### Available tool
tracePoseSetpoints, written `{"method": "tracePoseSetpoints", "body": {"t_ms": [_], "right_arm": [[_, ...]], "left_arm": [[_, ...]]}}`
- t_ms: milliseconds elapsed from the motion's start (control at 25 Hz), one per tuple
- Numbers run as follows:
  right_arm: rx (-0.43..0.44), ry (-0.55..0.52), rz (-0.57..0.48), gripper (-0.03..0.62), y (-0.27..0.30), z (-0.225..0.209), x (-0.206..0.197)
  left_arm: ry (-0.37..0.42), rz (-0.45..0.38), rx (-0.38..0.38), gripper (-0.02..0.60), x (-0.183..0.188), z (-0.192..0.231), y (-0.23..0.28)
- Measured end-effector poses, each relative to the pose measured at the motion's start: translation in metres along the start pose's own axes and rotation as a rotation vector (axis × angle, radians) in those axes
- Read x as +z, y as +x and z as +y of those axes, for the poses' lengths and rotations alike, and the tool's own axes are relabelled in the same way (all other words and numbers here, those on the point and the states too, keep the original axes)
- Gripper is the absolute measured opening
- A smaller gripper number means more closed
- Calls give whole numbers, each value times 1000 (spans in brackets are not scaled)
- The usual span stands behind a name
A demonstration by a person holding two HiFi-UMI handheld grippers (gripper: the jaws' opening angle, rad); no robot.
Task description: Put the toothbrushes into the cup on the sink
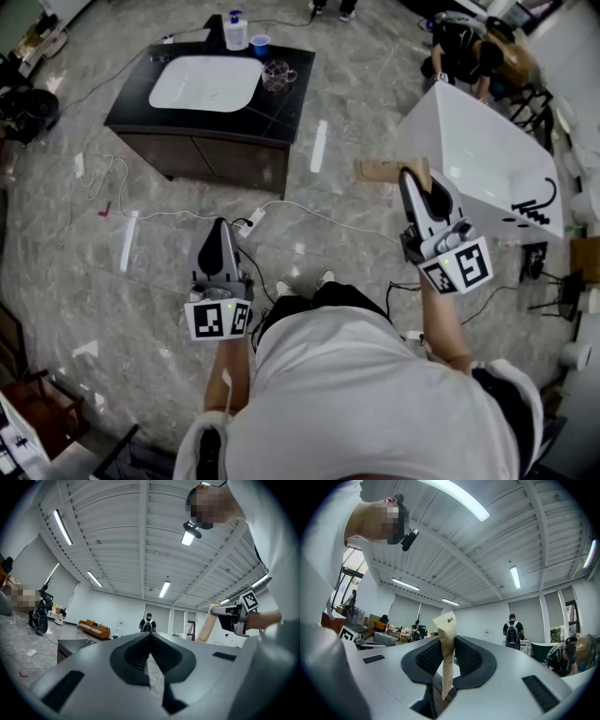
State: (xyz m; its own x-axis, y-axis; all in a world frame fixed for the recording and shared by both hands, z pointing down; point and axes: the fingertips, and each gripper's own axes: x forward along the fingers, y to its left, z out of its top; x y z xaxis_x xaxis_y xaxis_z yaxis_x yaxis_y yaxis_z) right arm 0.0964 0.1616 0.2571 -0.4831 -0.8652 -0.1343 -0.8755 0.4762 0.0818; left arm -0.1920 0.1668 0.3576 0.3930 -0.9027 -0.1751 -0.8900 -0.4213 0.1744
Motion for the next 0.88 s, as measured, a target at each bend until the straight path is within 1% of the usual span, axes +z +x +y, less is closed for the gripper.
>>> {"method": "tracePoseSetpoints", "body": {"t_ms": [160,280,440,640,760,880], "right_arm": [[-17,6,12,84,0,-5,-5],[-24,10,3,84,5,-10,-6],[-18,30,-2,84,14,-17,-15],[2,55,-21,84,37,-34,-21],[18,41,-38,84,50,-42,-16],[31,34,-32,84,64,-55,-20]], "left_arm": [[0,16,-27,3,-3,-4,7],[4,26,-32,3,-6,-2,12],[14,37,-21,3,-9,3,20],[29,32,13,3,-7,9,37],[32,42,20,3,-9,10,50],[35,41,32,3,-13,14,71]]}}
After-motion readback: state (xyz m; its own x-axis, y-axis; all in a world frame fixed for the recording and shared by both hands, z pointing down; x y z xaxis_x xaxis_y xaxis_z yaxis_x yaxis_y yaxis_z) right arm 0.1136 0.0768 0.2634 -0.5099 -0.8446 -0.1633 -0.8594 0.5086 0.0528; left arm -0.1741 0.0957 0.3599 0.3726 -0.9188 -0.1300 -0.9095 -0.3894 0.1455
